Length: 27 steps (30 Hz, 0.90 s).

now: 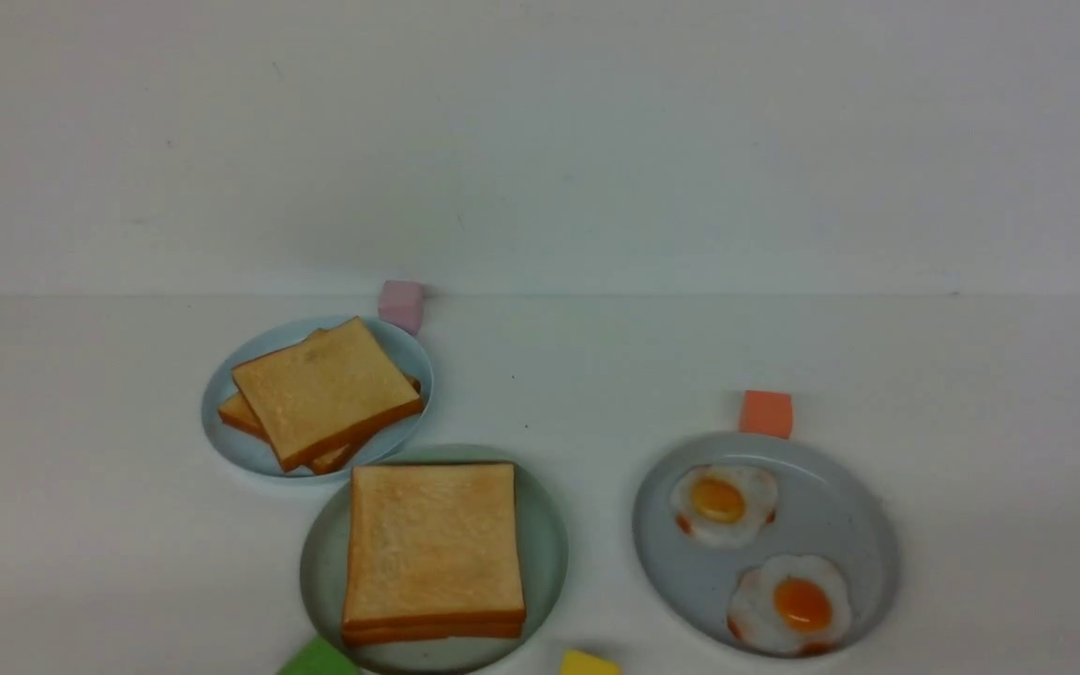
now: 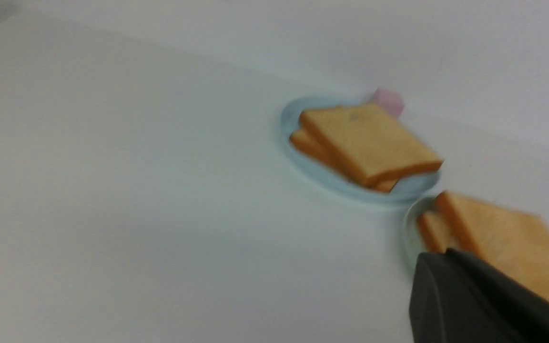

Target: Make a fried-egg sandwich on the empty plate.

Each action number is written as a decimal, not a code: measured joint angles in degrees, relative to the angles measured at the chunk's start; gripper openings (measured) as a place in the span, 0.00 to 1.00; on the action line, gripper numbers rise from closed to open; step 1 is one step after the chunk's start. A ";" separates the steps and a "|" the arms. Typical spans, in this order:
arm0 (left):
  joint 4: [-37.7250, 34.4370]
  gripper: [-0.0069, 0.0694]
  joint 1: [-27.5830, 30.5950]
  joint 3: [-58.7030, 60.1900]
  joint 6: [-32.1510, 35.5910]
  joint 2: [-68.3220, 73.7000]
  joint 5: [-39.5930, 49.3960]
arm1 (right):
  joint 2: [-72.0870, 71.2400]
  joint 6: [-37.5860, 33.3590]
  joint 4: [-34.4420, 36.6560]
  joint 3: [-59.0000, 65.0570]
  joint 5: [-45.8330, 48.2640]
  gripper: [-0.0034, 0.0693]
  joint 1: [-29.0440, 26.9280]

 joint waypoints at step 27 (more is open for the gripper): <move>-2.62 0.09 1.75 4.02 12.27 0.00 0.27 | 0.00 0.04 0.00 0.10 0.00 0.13 0.00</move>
